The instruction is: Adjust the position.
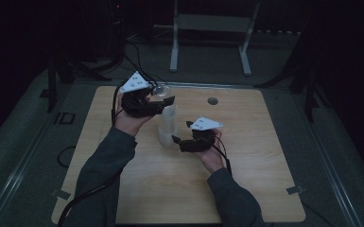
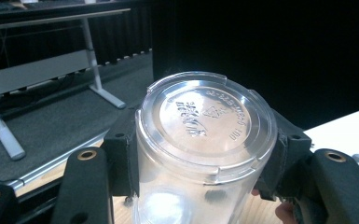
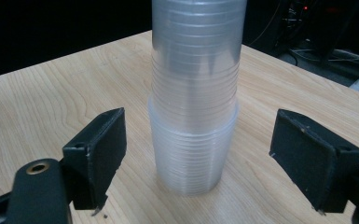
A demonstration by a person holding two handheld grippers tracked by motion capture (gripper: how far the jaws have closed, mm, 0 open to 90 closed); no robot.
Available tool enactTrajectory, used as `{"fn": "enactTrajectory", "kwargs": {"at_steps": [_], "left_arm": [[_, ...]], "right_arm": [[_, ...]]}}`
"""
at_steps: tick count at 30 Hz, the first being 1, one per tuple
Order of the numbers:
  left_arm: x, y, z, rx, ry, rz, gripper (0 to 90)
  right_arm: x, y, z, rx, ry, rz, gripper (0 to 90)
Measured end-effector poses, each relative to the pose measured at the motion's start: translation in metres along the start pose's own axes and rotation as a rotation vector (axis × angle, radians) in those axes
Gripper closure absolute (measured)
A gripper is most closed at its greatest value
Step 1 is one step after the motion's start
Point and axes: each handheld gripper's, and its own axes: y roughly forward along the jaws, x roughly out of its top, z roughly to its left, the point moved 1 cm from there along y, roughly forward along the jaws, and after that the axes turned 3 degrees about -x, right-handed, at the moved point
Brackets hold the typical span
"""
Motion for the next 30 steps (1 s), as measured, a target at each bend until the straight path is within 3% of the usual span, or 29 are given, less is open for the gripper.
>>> {"fn": "enactTrajectory", "kwargs": {"at_steps": [12, 30], "left_arm": [[0.006, -0.01, -0.014, -0.042, 0.031, -0.012, 40.6], [-0.013, -0.025, -0.014, -0.055, 0.007, -0.006, 40.7]], "right_arm": [[0.0, -0.01, -0.001, 0.003, -0.017, 0.005, 21.5], [0.002, -0.022, 0.005, 0.058, -0.063, 0.034, 35.7]]}}
